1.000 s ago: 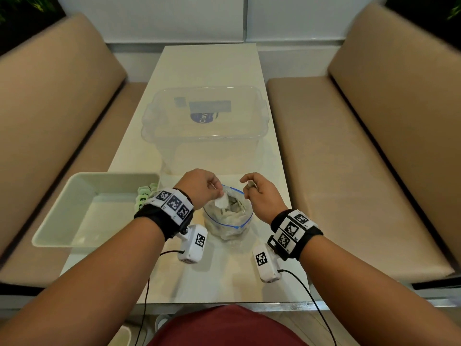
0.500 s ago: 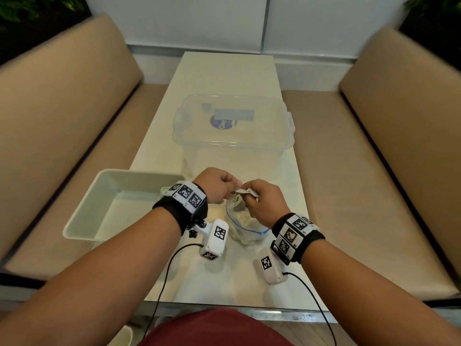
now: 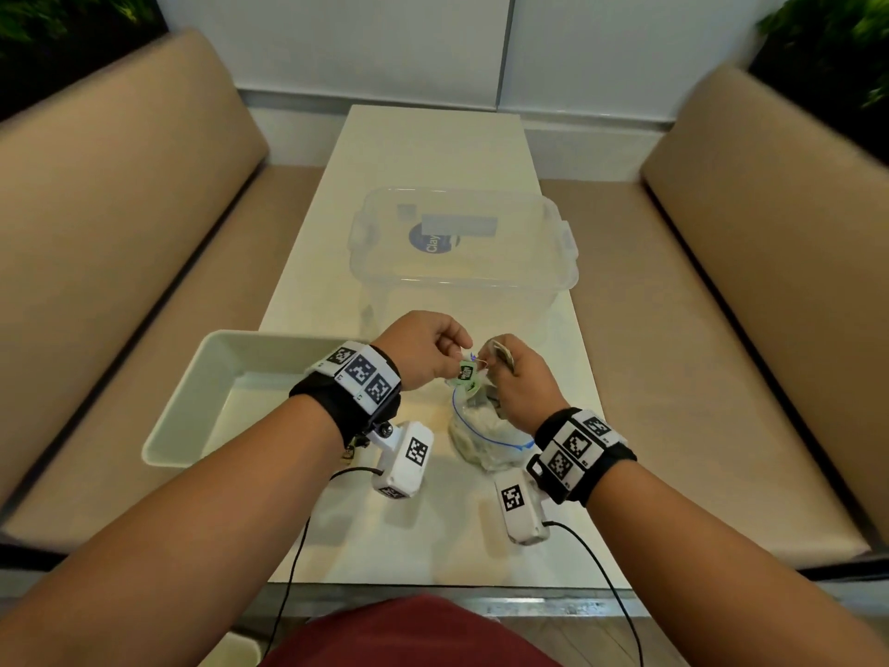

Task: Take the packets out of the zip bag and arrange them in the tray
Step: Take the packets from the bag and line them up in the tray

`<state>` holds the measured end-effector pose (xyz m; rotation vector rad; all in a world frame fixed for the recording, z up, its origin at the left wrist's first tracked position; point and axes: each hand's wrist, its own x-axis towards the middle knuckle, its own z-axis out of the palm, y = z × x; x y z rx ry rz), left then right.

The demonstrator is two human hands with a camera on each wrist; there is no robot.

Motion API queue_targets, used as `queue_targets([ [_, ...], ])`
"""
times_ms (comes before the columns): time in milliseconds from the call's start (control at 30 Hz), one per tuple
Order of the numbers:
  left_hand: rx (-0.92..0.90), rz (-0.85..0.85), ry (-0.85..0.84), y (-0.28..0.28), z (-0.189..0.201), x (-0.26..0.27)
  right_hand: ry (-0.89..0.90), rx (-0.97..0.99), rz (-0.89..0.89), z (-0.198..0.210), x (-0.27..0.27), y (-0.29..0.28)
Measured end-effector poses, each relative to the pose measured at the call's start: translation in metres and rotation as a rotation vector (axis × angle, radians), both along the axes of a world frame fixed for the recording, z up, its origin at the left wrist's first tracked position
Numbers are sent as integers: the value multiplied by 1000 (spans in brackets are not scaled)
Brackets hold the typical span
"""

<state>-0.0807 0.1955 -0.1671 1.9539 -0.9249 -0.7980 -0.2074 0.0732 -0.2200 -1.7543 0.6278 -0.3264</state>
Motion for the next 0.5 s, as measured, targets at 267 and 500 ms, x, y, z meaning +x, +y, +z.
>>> queue_targets([
  [267,-20,-46,-204,46,34,35,-12,-150,185,16,30,32],
  [500,119,1,-411,89,36,73,-79,-150,140,17,68,71],
])
